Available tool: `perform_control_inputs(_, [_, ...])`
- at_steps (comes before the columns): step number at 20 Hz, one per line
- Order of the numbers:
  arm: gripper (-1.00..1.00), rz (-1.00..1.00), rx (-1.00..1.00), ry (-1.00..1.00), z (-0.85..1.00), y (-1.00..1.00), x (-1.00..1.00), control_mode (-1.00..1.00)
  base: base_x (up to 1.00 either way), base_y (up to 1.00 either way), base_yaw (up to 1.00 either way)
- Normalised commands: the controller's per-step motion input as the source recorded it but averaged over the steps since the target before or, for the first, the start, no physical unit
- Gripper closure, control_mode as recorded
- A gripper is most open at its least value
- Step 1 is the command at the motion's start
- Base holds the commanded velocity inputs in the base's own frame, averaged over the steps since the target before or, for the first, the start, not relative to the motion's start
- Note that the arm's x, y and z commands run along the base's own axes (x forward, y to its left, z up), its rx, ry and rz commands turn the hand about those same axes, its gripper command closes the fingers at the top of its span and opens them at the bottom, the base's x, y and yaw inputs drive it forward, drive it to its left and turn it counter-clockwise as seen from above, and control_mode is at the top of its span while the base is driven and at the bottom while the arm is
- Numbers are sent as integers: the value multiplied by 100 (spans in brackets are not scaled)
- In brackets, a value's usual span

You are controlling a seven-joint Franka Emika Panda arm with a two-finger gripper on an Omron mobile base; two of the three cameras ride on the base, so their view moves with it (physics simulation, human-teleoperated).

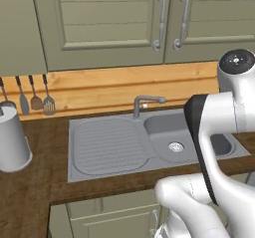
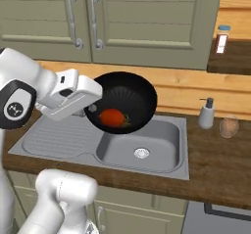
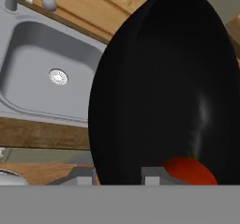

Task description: Pick the tomato from the sink and place it in the bowl. Then pick the bowl and place it in the microwave. Then close the microwave door and press the start button.

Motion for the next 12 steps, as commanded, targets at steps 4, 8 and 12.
perform_control_inputs(4, [100,0,0,0,0,0,0,100,-38,16,-15])
perform_control_inputs(8, [100,0,0,0,0,0,0,100,-11,15,-32])
perform_control_inputs(12, [100,0,0,0,0,0,0,100,0,17,-40])
